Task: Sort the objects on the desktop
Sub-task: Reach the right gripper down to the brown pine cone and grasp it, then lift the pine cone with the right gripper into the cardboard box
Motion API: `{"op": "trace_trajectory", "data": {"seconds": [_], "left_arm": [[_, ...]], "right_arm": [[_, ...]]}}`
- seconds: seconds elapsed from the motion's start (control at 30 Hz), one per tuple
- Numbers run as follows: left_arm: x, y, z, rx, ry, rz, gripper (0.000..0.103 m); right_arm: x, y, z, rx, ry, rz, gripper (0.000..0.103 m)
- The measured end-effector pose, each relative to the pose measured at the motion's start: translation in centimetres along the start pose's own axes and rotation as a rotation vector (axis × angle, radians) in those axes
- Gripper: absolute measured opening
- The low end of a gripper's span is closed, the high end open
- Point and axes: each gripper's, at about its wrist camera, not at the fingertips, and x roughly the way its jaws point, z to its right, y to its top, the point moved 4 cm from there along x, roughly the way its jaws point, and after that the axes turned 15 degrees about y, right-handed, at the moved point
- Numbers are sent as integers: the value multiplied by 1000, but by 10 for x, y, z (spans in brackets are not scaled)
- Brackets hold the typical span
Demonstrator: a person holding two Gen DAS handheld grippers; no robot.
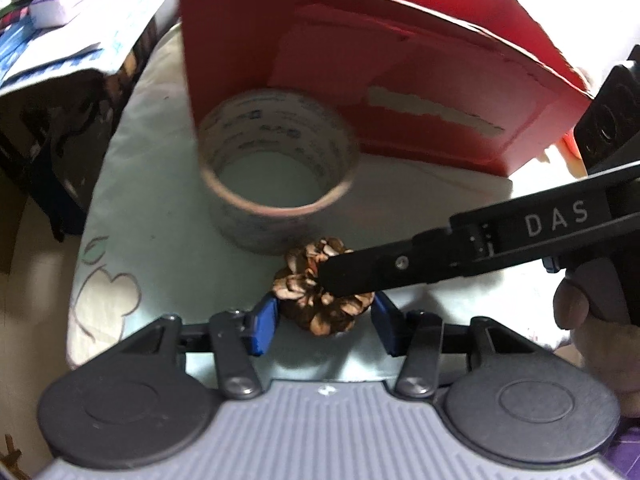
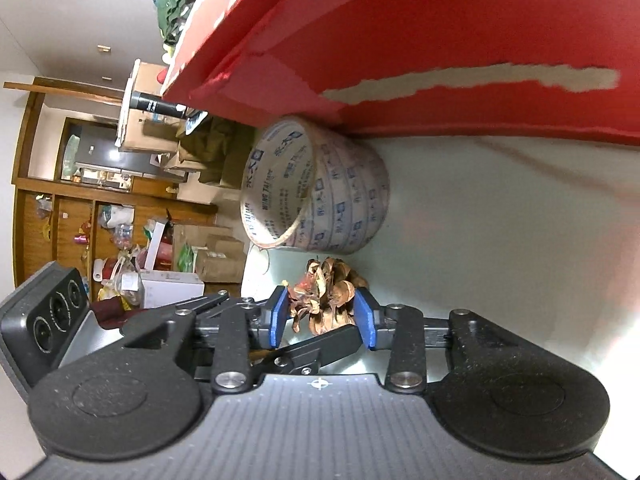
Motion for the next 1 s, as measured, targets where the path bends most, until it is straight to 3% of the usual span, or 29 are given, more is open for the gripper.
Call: {"op": "trace_trajectory", "data": {"seconds": [0.23,0.5,1.0], "left_arm": [[-6,3,45,115,-38,22,51],[-23,11,108,269,-106,73,51],[-80,51,194,488,-237,282,51]], "right_arm": [[-44,-11,12,7,-36,69,40],[-106,-29,19,29,-63,205,40],[-209,-45,-16,-61,-156,520,40]]}}
